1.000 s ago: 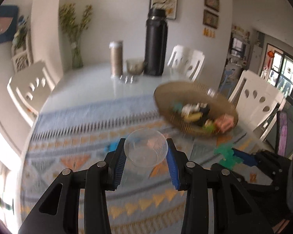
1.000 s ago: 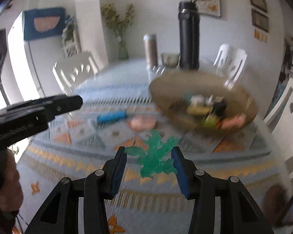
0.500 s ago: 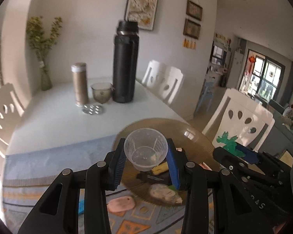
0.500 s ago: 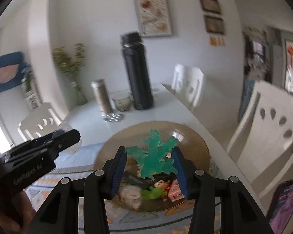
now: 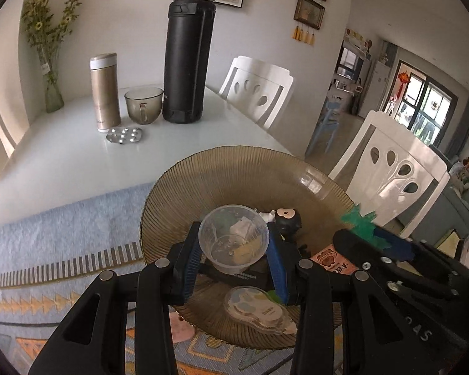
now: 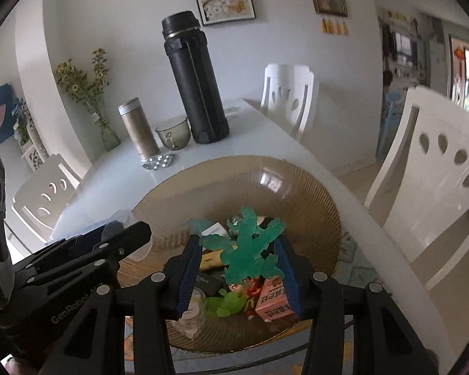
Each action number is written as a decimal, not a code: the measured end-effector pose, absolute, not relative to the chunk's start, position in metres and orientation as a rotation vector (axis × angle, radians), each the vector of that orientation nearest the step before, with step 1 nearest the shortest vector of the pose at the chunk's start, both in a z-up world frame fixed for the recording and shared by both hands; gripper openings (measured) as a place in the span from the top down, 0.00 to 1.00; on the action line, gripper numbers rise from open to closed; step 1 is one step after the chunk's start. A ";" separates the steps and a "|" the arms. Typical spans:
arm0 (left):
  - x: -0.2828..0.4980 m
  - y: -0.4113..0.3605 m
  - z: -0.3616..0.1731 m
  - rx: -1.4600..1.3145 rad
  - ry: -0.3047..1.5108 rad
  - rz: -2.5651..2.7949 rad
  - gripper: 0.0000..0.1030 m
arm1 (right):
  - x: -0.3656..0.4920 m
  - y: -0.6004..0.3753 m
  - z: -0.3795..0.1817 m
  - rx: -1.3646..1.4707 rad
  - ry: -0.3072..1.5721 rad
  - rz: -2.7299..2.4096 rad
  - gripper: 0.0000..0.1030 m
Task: Organize rigid objects
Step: 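Carry the cup and teal toy over the amber bowl and open both tools, then withdraw both open tools from the bowl back over the rug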
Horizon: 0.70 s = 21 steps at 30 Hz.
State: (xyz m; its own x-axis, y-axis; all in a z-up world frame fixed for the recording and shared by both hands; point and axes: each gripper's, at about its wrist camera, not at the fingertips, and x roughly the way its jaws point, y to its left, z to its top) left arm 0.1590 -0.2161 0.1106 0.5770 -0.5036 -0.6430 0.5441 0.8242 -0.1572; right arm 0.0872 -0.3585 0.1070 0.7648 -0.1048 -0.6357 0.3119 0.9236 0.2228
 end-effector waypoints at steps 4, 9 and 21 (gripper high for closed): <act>0.160 -0.209 0.114 0.029 0.758 -0.598 0.45 | 0.090 -0.378 0.096 0.443 0.696 -0.169 0.38; 0.152 -0.179 0.124 -0.060 0.771 -0.616 0.36 | 0.073 -0.372 0.112 0.432 0.668 -0.164 0.38; 0.049 -0.057 0.135 -0.054 0.696 -0.483 0.33 | 0.012 -0.258 0.126 0.207 0.672 0.045 0.38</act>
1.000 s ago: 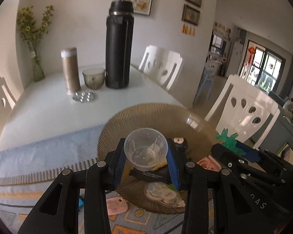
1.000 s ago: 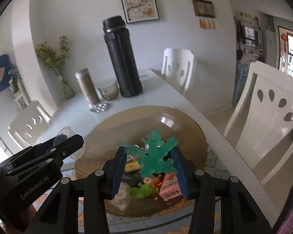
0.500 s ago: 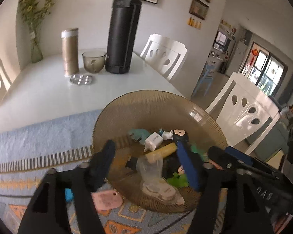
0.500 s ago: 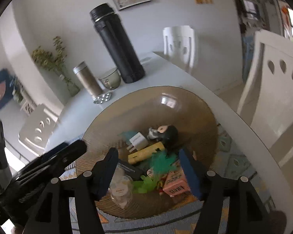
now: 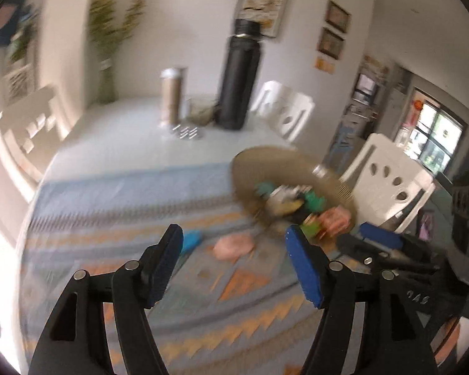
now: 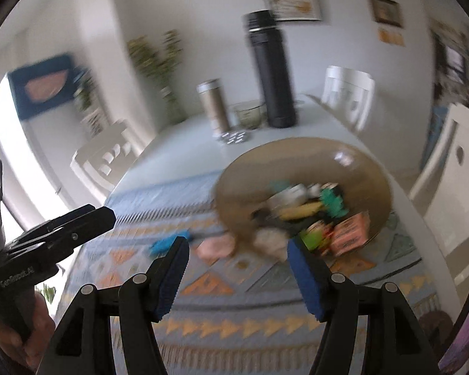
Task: Organize rigid objects
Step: 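Withdraw both open tools from the bowl back over the rug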
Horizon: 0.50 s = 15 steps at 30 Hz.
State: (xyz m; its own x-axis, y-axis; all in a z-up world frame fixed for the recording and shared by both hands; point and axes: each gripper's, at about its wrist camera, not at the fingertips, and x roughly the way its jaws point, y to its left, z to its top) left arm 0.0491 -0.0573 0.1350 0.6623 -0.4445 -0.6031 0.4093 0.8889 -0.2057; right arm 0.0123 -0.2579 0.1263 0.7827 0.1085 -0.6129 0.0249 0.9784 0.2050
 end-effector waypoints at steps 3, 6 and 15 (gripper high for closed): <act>0.033 -0.030 0.100 -0.076 0.753 -0.408 0.33 | 0.003 -0.227 0.102 0.133 0.704 0.110 0.38; 0.024 -0.011 0.059 -0.105 0.830 -0.338 0.33 | -0.001 -0.205 0.074 0.079 0.720 0.149 0.38; 0.023 -0.001 0.025 -0.156 0.841 -0.317 0.33 | 0.012 -0.193 0.026 0.021 0.777 0.159 0.38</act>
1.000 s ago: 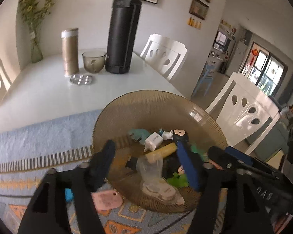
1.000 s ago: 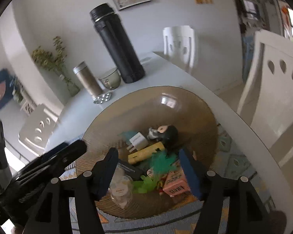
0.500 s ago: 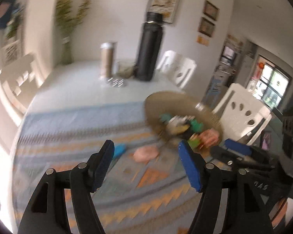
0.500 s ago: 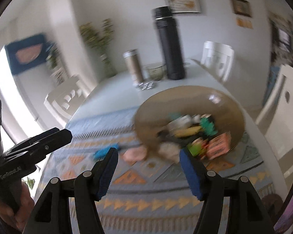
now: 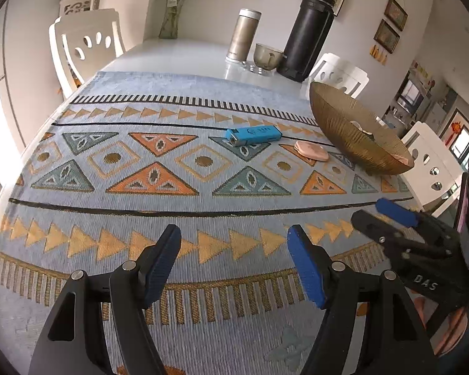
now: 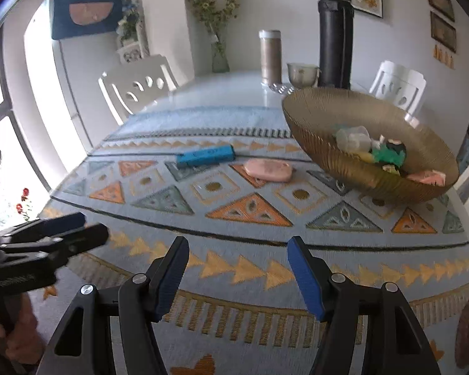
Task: Organize rigid objects
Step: 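Withdraw both open tools from the bowl back over the rug, then move the left tool toward the blue stick while the right tool approaches the pink block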
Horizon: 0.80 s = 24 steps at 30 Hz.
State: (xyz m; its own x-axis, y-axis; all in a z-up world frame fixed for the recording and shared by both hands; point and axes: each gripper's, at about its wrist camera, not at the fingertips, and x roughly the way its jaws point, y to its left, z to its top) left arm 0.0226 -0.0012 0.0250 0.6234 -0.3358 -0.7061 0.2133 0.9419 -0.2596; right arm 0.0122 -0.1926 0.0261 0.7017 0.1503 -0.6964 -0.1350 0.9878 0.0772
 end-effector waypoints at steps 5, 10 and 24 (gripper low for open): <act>0.021 0.005 0.023 -0.183 0.849 -0.326 0.33 | 0.019 -0.199 0.021 0.060 0.811 0.162 0.38; 0.019 -0.001 0.023 -0.150 0.844 -0.329 0.33 | 0.021 -0.201 0.019 0.077 0.825 0.155 0.38; 0.019 -0.014 0.021 -0.067 0.864 -0.307 0.33 | 0.020 -0.203 0.020 0.095 0.833 0.171 0.37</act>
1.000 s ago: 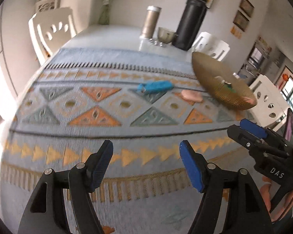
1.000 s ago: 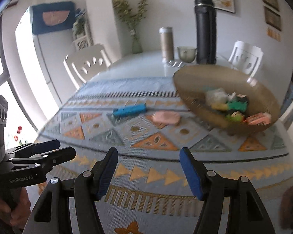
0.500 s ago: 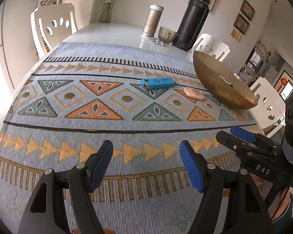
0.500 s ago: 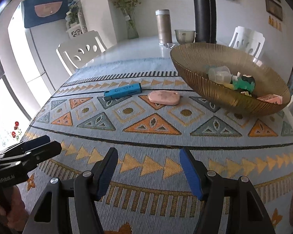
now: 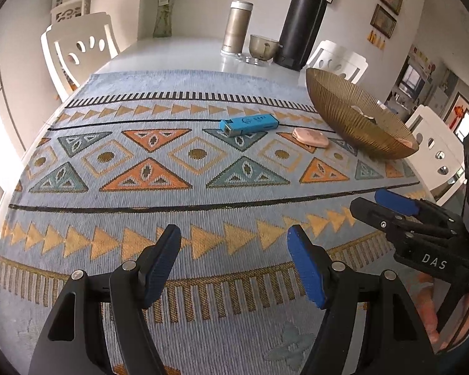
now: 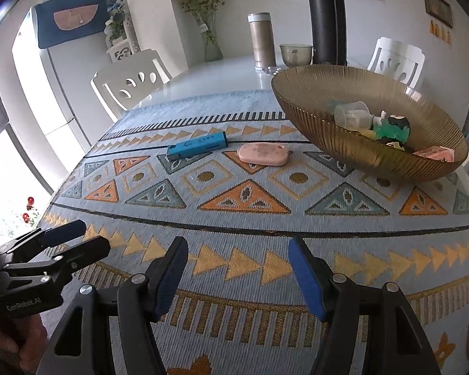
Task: Organize rigid objects
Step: 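Move the left tool toward the blue stick while the right tool approaches the pink block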
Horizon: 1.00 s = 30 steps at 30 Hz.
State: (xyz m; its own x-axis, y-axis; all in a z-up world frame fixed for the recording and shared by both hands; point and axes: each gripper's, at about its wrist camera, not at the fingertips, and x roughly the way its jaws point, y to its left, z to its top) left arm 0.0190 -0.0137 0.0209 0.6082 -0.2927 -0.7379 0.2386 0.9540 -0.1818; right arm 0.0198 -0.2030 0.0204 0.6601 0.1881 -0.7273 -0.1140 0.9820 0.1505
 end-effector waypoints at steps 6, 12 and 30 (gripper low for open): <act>0.020 -0.017 0.020 -0.040 0.870 -0.296 0.33 | 0.021 -0.204 0.019 0.106 0.843 0.182 0.35; 0.022 -0.014 0.020 -0.057 0.882 -0.302 0.33 | 0.020 -0.211 0.020 0.143 0.835 0.179 0.34; 0.177 -0.054 0.016 0.184 0.980 -0.486 0.33 | 0.080 -0.232 0.021 0.313 0.959 0.137 0.34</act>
